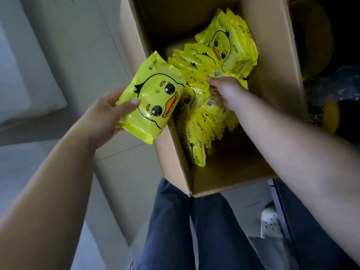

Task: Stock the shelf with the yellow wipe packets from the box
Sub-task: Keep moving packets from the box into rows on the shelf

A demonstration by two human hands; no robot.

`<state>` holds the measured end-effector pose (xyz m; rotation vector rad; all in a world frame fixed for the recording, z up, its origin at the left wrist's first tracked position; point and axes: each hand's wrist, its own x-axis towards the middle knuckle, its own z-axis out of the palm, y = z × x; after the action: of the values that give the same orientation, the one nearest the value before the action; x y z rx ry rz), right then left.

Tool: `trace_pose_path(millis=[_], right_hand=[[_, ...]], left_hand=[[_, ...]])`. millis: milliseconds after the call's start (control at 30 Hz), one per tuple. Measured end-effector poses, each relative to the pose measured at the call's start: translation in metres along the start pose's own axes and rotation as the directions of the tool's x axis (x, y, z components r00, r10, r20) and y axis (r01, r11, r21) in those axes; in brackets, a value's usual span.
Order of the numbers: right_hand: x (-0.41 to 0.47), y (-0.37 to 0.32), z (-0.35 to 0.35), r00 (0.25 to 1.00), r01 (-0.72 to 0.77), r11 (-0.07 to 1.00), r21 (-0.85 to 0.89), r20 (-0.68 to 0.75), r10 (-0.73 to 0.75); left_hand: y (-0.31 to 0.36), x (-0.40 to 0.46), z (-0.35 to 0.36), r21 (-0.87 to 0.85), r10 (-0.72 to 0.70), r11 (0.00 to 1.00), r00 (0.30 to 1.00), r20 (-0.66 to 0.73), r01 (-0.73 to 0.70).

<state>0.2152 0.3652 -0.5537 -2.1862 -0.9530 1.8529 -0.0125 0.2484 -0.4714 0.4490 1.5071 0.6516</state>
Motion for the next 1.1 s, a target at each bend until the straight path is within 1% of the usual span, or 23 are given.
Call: trace_pose_path(millis=[67, 133, 200, 267, 367, 433, 533, 633, 700, 767, 800, 833, 867, 900, 933, 967, 1000, 1033, 1100], right_hand=[[0.01, -0.005, 0.005, 0.998, -0.005, 0.988, -0.155, -0.058, -0.004], [0.021, -0.006, 0.009, 0.997, 0.008, 0.941, -0.339, -0.064, -0.032], [0.028, -0.005, 0.012, 0.997, 0.055, 0.874, -0.482, -0.025, -0.077], [0.034, -0.004, 0.016, 0.996, 0.089, 0.823, -0.562, 0.032, -0.086], [0.044, -0.003, 0.021, 0.994, 0.105, 0.777, -0.621, 0.053, -0.092], [0.049, -0.001, 0.023, 0.995, 0.097, 0.753, -0.651, 0.046, -0.088], [0.053, 0.001, 0.026, 0.993, 0.119, 0.716, -0.688, 0.071, -0.096], [0.053, 0.002, 0.028, 0.99, 0.142, 0.71, -0.69, 0.095, -0.106], [0.051, 0.002, 0.028, 0.989, 0.146, 0.719, -0.68, 0.086, -0.119], [0.046, 0.005, 0.024, 0.989, 0.145, 0.765, -0.628, 0.069, -0.131], [0.044, 0.008, 0.022, 0.989, 0.145, 0.809, -0.57, 0.053, -0.14], [0.041, 0.012, 0.018, 0.99, 0.138, 0.872, -0.469, 0.033, -0.138], [0.036, 0.016, 0.014, 0.994, 0.102, 0.941, -0.323, 0.004, -0.107], [0.032, 0.02, 0.01, 0.998, 0.058, 0.988, -0.143, -0.018, -0.061], [0.026, 0.022, 0.005, 0.999, 0.027, 0.999, 0.029, -0.029, -0.026], [0.022, 0.024, -0.001, 0.999, 0.021, 0.987, 0.161, -0.034, -0.015], [0.017, 0.024, -0.008, 0.999, 0.033, 0.966, 0.256, -0.029, -0.026], [0.013, 0.023, -0.014, 0.998, 0.055, 0.947, 0.317, -0.023, -0.05], [-0.001, 0.017, -0.027, 0.996, 0.089, 0.927, 0.364, -0.025, -0.086]], left_hand=[[-0.002, -0.003, -0.003, -0.036, -0.002, 0.999, 0.999, -0.05, 0.0], [-0.005, -0.004, -0.008, -0.066, -0.004, 0.998, 0.996, -0.093, -0.002], [-0.006, -0.004, -0.011, -0.064, 0.003, 0.998, 0.995, -0.097, -0.009], [-0.006, -0.002, -0.015, -0.034, 0.007, 0.999, 0.994, -0.106, -0.01], [-0.006, 0.003, -0.018, 0.028, 0.021, 0.999, 0.99, -0.138, -0.018], [-0.008, 0.007, -0.019, 0.115, 0.056, 0.992, 0.991, -0.124, -0.042], [-0.009, 0.012, -0.018, 0.209, 0.084, 0.977, 0.985, -0.149, -0.052], [-0.01, 0.016, -0.016, 0.265, 0.075, 0.964, 0.982, -0.172, -0.027], [-0.009, 0.017, -0.017, 0.299, 0.067, 0.954, 0.981, -0.185, -0.008], [-0.007, 0.017, -0.017, 0.334, 0.057, 0.942, 0.981, -0.186, 0.009], [-0.006, 0.017, -0.017, 0.349, 0.055, 0.937, 0.982, -0.182, 0.012], [-0.005, 0.017, -0.017, 0.36, 0.054, 0.933, 0.982, -0.182, 0.015], [-0.004, 0.017, -0.016, 0.371, 0.055, 0.928, 0.981, -0.184, 0.018], [-0.003, 0.017, -0.016, 0.385, 0.056, 0.923, 0.981, -0.186, 0.02], [-0.002, 0.017, -0.015, 0.401, 0.057, 0.916, 0.981, -0.186, 0.023], [-0.001, 0.017, -0.014, 0.417, 0.053, 0.908, 0.981, -0.186, 0.03], [0.0, 0.017, -0.012, 0.435, 0.051, 0.9, 0.981, -0.185, 0.035], [0.001, 0.016, -0.011, 0.452, 0.05, 0.891, 0.981, -0.188, 0.041], [0.004, 0.014, -0.008, 0.475, 0.062, 0.879, 0.977, -0.205, 0.043]])
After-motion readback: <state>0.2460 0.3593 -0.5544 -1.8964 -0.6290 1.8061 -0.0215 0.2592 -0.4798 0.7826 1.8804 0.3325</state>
